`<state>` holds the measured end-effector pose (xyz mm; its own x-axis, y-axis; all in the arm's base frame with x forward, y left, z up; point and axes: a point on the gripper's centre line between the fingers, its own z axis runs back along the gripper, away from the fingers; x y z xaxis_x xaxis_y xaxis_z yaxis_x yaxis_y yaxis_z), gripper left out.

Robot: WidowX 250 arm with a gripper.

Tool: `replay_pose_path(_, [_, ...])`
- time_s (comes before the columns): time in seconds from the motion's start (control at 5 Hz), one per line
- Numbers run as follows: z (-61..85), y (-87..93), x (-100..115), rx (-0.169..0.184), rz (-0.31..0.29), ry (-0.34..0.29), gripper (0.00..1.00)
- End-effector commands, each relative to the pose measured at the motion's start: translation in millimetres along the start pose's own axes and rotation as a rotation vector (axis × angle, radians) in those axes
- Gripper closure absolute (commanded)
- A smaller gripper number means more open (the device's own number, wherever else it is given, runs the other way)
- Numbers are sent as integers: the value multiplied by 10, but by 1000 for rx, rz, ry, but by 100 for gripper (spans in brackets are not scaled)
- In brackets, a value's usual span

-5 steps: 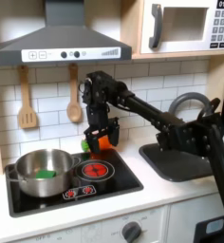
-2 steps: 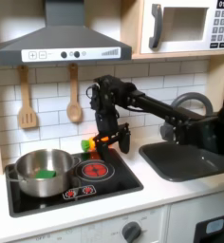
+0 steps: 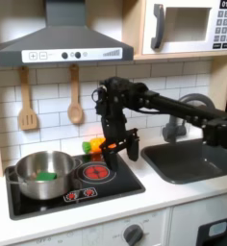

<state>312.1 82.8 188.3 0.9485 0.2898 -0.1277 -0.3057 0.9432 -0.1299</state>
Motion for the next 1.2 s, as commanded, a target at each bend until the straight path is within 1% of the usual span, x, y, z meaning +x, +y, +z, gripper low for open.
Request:
replay_pose_path(0.0, [62,66,-355,-6,-9,-4,0])
replay_pose_path(0.2, [118,108,-573,-6,-12,-6,0])
replay_pose_path(0.4, [127,172,-750,-7,0,-1,0])
replay_pose_path(0.6, [206,107,-732,-7,-23,-33,0])
replay_pose_path(0.8, [205,145,-773,-21,-3,-32,0])
replay_pose_path(1.0, [182,114,-748,-33,-8,-33,0])
